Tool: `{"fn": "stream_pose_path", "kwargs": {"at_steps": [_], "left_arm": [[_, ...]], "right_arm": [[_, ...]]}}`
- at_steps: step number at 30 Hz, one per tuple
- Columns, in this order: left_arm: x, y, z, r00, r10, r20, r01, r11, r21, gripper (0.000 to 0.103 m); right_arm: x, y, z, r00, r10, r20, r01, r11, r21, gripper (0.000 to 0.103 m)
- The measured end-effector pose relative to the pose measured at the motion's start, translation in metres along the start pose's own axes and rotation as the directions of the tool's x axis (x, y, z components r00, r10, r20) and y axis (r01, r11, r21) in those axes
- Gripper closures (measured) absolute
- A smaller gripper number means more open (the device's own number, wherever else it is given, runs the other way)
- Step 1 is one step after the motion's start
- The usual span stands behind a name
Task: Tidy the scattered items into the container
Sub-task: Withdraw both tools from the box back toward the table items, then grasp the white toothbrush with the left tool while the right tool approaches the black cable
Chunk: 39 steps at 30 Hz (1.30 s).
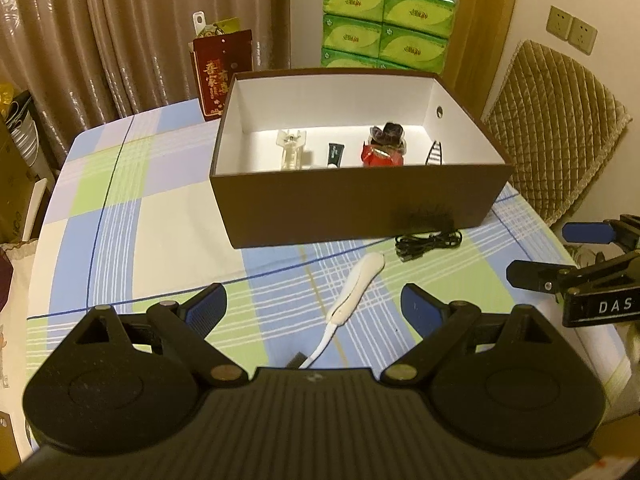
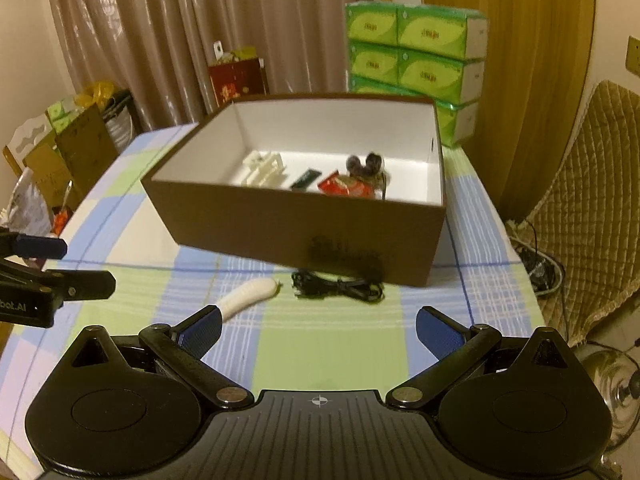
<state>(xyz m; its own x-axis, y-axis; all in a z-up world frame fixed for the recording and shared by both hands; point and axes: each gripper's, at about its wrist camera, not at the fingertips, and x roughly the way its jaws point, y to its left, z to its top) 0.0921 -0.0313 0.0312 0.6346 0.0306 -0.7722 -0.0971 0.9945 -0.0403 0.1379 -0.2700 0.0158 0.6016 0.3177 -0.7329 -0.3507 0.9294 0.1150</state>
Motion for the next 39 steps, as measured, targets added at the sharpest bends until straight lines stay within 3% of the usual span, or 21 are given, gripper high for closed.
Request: {"fn": "stream_pose_path", "kwargs": {"at_steps": [14, 26, 29, 34, 39], "left_arm": [[0.046, -0.008, -0.039, 0.996, -0.081, -0.024, 0.083, 0.990, 0.113, 0.017], [0.112, -0.009, -0.031, 0.988, -0.115, -0.107, 0.133, 0.973, 0.187, 0.039], [0.124, -0.012, -0.027, 0.984, -0.128, -0.120, 0.151, 0.967, 0.207, 0.051], [0.136, -0.013, -0.021, 0.980, -0.146, -0.134, 0.172, 0.964, 0.205, 0.060], [0.143, -0.012, -0.023, 0.976, -0.148, -0.162, 0.180, 0.962, 0.207, 0.082]], "right_arm": [[0.023, -0.014, -0.034, 0.996, -0.030, -0.088, 0.033, 0.999, 0.031, 0.002], [0.039, -0.028, -0.038, 0.989, -0.046, -0.140, 0.055, 0.996, 0.066, 0.002], [0.042, -0.032, -0.038, 0.988, -0.053, -0.148, 0.065, 0.995, 0.074, 0.002], [0.045, -0.038, -0.038, 0.986, -0.059, -0.154, 0.073, 0.993, 0.087, 0.002], [0.049, -0.039, -0.034, 0.989, -0.043, -0.141, 0.057, 0.993, 0.102, 0.002]]}}
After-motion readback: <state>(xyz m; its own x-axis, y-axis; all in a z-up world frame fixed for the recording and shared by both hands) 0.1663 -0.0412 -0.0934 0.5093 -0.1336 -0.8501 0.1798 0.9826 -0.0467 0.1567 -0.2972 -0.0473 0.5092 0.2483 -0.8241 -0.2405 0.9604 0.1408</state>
